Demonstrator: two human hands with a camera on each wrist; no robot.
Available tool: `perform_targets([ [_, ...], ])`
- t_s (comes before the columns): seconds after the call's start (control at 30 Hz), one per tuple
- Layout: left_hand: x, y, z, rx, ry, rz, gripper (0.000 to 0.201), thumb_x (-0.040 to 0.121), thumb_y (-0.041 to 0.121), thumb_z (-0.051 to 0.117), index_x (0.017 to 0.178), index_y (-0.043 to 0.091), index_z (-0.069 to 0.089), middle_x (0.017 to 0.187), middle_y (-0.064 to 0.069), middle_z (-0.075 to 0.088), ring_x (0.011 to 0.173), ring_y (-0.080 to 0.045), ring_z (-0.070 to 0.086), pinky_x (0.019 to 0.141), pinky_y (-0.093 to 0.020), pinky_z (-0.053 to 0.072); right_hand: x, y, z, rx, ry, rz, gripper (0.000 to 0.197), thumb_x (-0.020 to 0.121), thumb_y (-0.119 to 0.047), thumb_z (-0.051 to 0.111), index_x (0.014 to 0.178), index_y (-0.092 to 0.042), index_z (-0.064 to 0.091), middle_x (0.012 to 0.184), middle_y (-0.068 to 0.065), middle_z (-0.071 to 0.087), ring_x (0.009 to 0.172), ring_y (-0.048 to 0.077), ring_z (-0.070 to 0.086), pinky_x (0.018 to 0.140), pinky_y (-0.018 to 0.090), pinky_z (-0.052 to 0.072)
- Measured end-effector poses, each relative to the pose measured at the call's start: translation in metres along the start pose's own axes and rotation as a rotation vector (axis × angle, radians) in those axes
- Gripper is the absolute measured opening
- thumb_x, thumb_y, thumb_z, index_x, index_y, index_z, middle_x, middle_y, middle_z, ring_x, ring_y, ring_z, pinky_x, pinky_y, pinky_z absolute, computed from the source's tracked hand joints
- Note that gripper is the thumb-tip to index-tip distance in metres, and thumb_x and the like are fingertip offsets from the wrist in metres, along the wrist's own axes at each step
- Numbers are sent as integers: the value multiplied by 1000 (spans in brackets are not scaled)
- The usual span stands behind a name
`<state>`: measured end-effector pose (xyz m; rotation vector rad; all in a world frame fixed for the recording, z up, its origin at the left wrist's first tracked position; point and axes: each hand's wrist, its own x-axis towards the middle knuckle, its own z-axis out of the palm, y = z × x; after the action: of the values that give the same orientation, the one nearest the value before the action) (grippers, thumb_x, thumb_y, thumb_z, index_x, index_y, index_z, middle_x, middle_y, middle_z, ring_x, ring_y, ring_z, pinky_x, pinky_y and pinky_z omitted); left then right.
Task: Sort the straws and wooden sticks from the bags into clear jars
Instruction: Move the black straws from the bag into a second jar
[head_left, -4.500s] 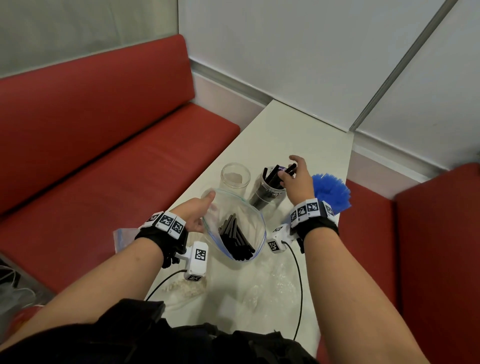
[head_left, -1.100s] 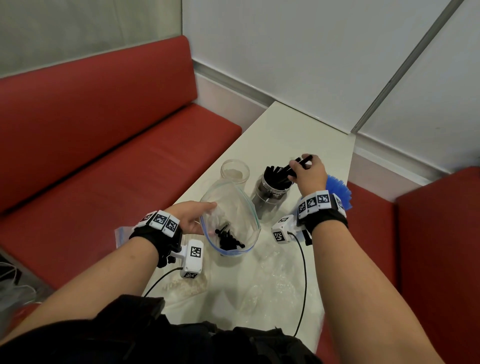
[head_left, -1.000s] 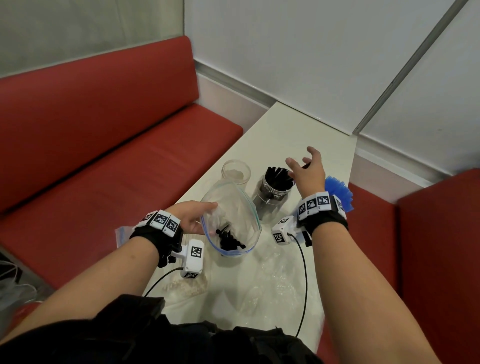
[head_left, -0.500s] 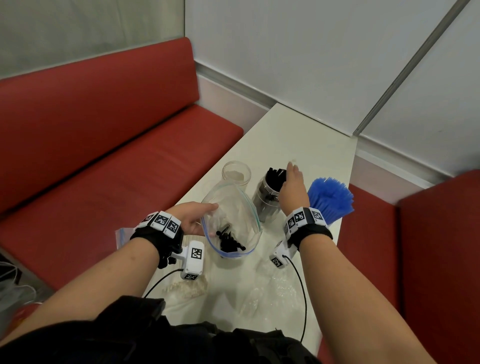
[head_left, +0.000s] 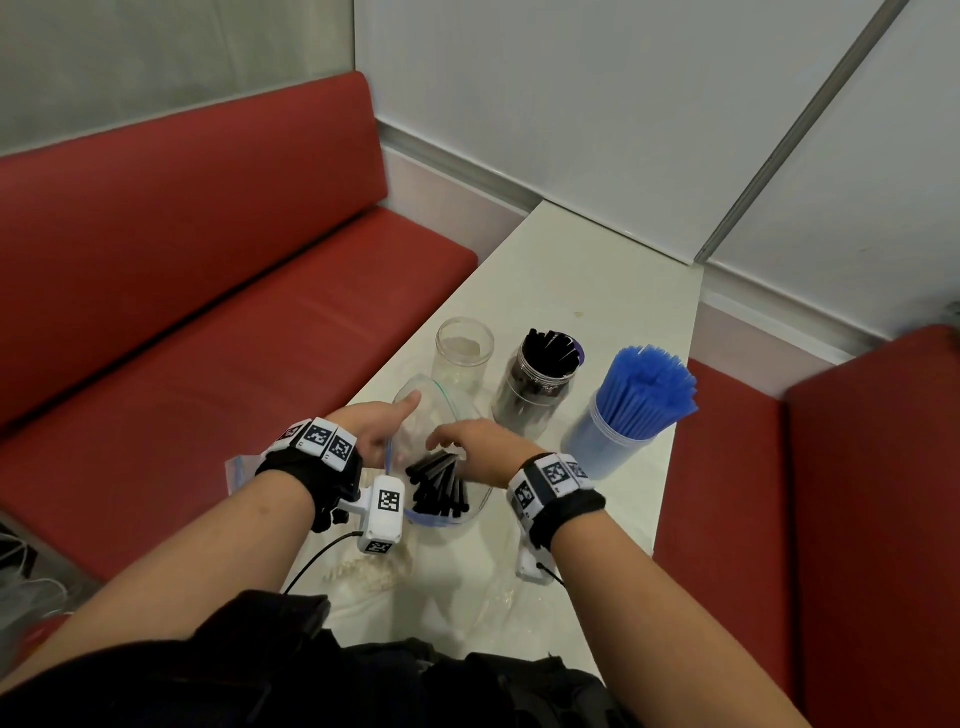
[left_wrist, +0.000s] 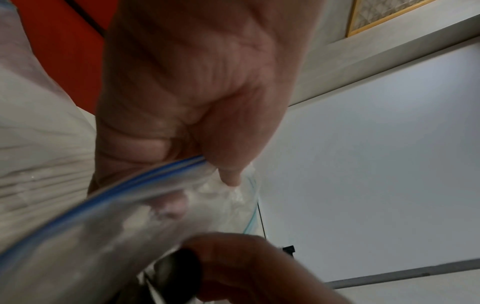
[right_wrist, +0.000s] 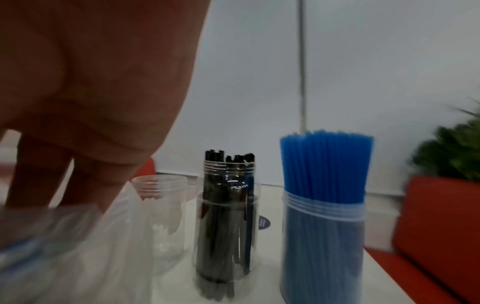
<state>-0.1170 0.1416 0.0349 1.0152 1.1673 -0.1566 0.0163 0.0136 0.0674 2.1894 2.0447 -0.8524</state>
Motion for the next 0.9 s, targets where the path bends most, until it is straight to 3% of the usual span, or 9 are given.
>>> perform_targets([
  [0.07,4,1,-1,-55,-4,-30,74,92,67,43,113,-2,57,83,-17,69,69,-29,68,61,-37,56,1,-4,13,-175,-11,-53,59,88,-13,67,142,-25,48,132,5,58,117,28,50,96,41,48],
  [0.13,6,1,-1,-72,4,-56,79,90,70,41,116,-2,58,97,-20,71,87,-34,68,76,-44,57,1,-4,24,-265,34,-109,67,84,-18,73,145,-26,45,136,2,57,114,29,48,94,42,47],
  [0.23,6,0,-4,18,-44,-97,90,84,82,33,118,3,60,107,-21,71,105,-36,65,99,-48,48,1,0,31,-232,85,-132,52,86,-27,75,134,-21,57,127,2,63,111,27,48,92,41,46],
  [0.37,1,-5,-6,-132,-307,-182,98,76,85,42,129,5,60,120,-20,67,103,-35,68,81,-45,56,0,4,35,-78,115,-65,32,93,-25,67,123,-13,64,113,9,67,110,28,51,89,43,47],
  [0.43,-3,-6,-7,-155,-355,-159,91,74,81,54,127,7,63,125,-18,65,107,-34,67,80,-46,57,-1,7,36,44,181,13,32,94,-24,67,122,-10,64,110,15,63,105,33,57,85,39,48],
  [0.53,-6,-5,-5,-160,-278,-52,68,81,60,67,121,6,63,117,-19,69,99,-34,71,76,-46,59,-5,12,31,185,311,127,30,93,-26,69,116,-7,67,101,15,59,98,37,61,74,33,42],
  [0.67,-15,6,2,-180,-227,62,30,99,31,54,109,5,63,90,-11,75,76,-22,73,71,-36,60,-10,12,15,293,406,194,32,93,-31,69,112,-5,67,104,19,59,96,34,58,82,37,44],
  [0.8,-23,17,9,-133,-98,163,26,102,24,51,113,3,60,92,-10,70,79,-21,66,74,-36,56,-12,6,-1,403,453,190,28,96,-26,66,113,-4,64,103,18,68,95,32,63,82,39,49],
  [0.9,-24,20,12,-99,-54,181,26,102,22,51,116,1,58,92,-12,68,78,-22,65,77,-38,54,-14,3,-4,466,438,209,24,98,-21,63,116,-5,63,104,16,71,96,30,66,72,30,43],
])
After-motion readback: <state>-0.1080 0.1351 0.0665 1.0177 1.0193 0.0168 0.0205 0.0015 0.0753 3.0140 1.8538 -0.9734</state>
